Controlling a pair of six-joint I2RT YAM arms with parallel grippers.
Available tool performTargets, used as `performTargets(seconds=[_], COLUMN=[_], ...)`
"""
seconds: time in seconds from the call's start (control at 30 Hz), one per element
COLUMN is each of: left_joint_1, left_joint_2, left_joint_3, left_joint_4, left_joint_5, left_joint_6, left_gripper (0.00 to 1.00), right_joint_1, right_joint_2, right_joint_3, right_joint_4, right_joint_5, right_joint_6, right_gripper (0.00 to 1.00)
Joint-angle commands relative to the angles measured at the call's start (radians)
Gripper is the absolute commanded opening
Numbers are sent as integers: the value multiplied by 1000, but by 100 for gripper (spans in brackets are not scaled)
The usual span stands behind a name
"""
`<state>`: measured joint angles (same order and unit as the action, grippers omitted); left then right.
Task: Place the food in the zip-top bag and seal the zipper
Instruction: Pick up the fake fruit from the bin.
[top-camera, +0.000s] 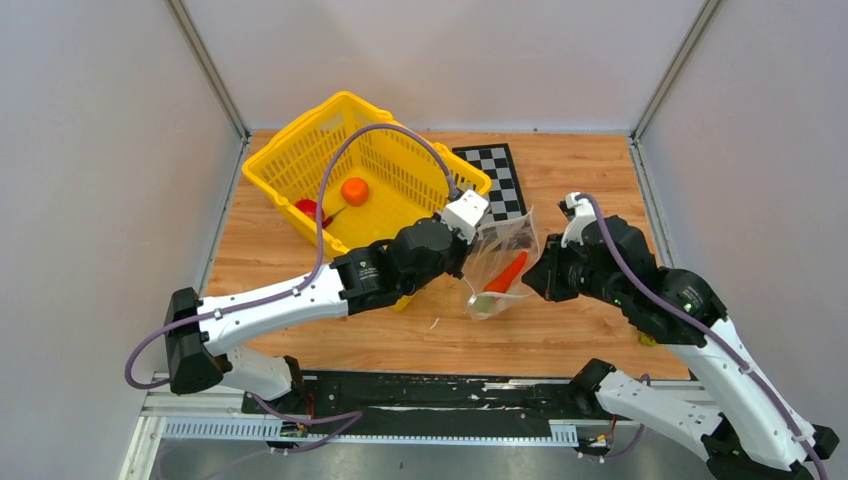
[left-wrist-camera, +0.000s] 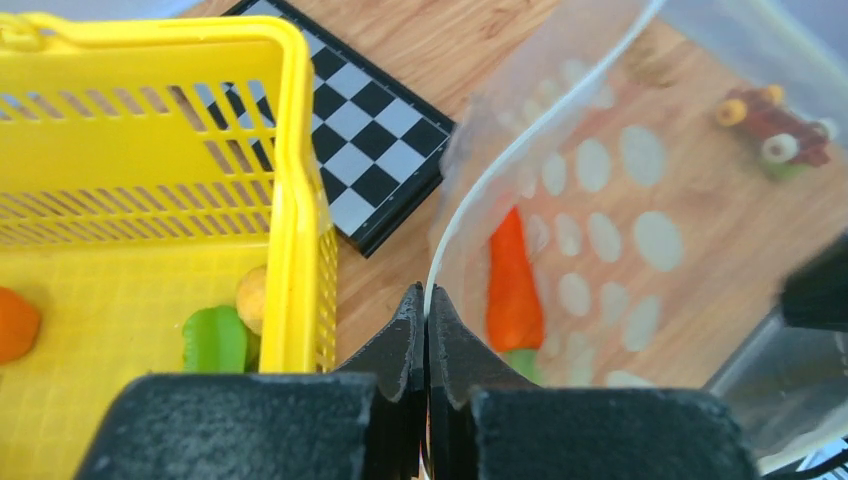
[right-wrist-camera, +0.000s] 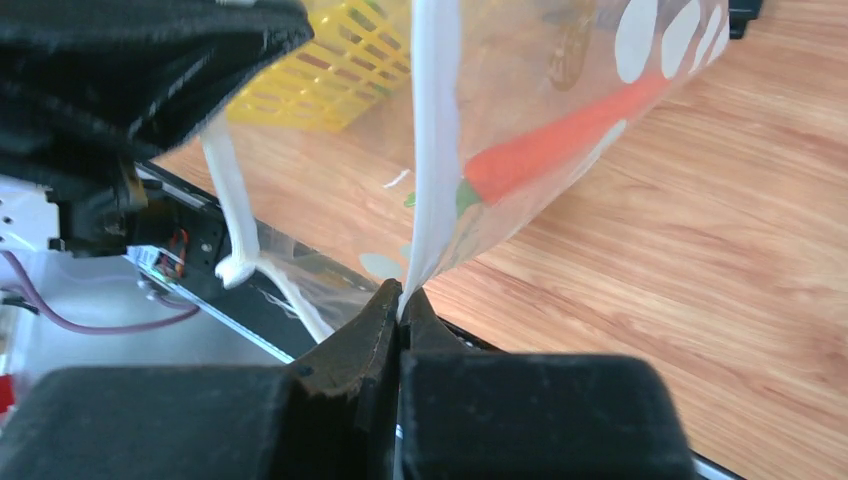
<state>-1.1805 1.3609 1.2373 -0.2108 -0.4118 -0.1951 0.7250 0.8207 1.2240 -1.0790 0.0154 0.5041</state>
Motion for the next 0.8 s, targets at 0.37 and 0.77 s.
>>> performTargets(seconds=[0.37,0.77], left_joint_1=[59,159], left_joint_2=[-16,-126], left_joint_3=[46,120], left_joint_4=[-65,-259], left_joint_5=[242,323], left_joint_6=[-49,17], left_gripper=[73,99], right_joint_1=[-1,0], right_joint_2=[-63,15], right_joint_3=[-83,-172], right_joint_4=[104,310], right_joint_5=[58,-55], right_joint_6=[76,129], right_gripper=[0,0])
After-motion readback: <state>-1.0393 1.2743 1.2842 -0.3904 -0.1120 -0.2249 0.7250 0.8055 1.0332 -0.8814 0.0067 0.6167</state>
